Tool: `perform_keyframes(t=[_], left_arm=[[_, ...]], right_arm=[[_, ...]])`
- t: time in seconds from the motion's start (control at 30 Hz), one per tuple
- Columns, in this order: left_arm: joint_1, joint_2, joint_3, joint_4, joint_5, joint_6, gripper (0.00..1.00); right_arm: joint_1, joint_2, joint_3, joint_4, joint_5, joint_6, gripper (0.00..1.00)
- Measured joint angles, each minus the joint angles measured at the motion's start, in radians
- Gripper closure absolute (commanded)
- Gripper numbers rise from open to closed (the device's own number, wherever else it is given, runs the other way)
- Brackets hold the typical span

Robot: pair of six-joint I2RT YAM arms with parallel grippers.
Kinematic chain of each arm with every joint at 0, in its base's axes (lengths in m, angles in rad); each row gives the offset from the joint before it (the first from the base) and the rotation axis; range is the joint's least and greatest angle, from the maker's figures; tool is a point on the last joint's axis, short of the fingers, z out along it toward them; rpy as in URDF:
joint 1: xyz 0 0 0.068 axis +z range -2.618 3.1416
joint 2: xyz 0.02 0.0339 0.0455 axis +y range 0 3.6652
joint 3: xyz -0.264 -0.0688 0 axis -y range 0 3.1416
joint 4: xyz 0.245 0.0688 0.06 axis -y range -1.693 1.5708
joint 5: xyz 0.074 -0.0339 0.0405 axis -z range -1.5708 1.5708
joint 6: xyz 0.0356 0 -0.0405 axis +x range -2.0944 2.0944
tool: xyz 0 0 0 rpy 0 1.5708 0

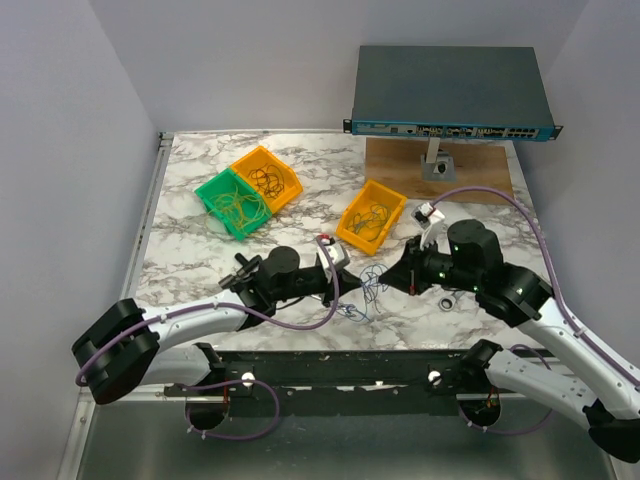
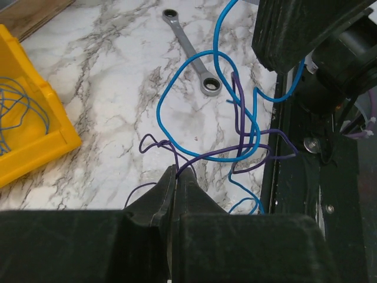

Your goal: Untangle the cables

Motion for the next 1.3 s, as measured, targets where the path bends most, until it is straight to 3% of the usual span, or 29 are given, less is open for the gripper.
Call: perform_keyframes(t=[0.17,0.37,0.67,0.8,1.0,1.3], left_arm=[[0.0,-0.04,-0.006,-0.014,-0.15,-0.011,1.0],[0.035,-0.092,-0.013,-0.076,-0.42,-0.062,1.0],[0.286,-0.253,-0.125,-0.198,-0.652,-0.265,1.0],[0.317,-0.297,-0.148,-0.223,-0.674,-0.296,1.0],[0.317,-0.235,-0.114,-0.285,-0.671,-0.305,1.0],[0.317,-0.214,-0.077,-0.328,-0.66,-0.305,1.0]], right_arm=[[0.001,-0.026,0.0,-0.045,0.207,0.041,0.99],[0.002,-0.101,0.0,-0.148,0.644,0.195,0.99],[0.002,-0.257,0.0,-0.338,1.072,0.472,0.99],[0.002,-0.341,0.0,-0.335,1.104,0.477,0.99],[0.002,-0.309,-0.002,-0.321,1.086,0.466,0.99],[0.002,-0.156,-0.032,-0.09,0.803,0.269,0.99]])
